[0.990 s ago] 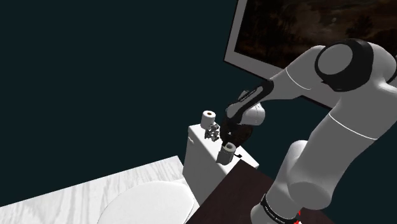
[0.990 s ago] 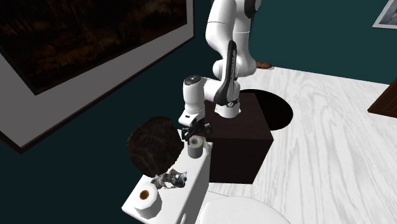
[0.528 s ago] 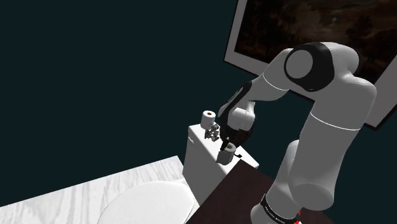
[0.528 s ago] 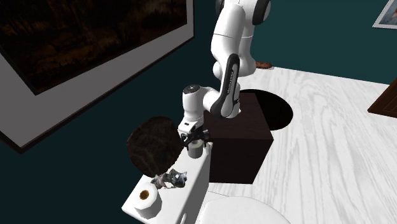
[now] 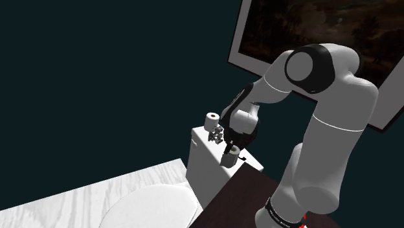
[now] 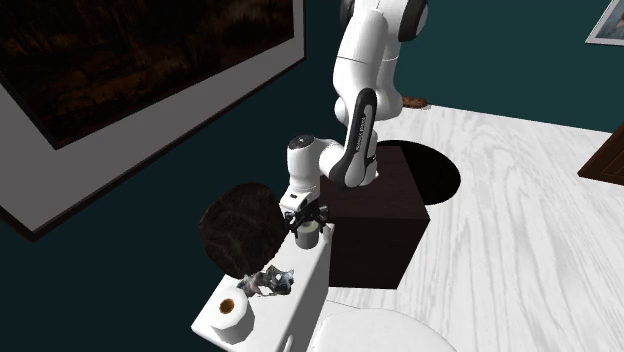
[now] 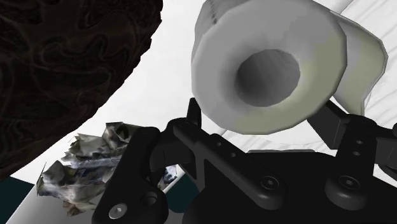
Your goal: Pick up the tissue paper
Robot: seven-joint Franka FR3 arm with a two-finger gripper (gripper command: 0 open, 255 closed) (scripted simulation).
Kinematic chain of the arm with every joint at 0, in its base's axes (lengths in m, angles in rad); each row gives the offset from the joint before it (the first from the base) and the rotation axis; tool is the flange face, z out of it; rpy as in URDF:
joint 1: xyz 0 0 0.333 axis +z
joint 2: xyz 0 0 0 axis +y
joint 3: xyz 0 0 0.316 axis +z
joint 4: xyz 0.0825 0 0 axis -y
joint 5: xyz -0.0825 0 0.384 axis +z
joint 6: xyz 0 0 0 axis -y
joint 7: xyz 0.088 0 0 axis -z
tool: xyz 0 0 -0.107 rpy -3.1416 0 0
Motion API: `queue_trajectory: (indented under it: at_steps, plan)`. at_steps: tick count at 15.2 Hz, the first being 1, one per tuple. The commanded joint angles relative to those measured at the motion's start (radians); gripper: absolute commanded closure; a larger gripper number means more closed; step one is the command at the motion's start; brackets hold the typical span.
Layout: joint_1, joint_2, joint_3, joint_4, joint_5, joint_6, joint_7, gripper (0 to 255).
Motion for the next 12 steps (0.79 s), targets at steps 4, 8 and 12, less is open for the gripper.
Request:
queue_trajectory:
  at_steps: [4,8,12]
  plan:
    - [-0.003,0.004,0.002,0.0,0.006,-0.001,-0.006,255]
    - [0.043,-0.096,-0.09,-0.028,-0.239,-0.021,0.179,255]
    - [0.015,-0.198,-0.111,-0.041,-0.483,-0.063,0.36,255]
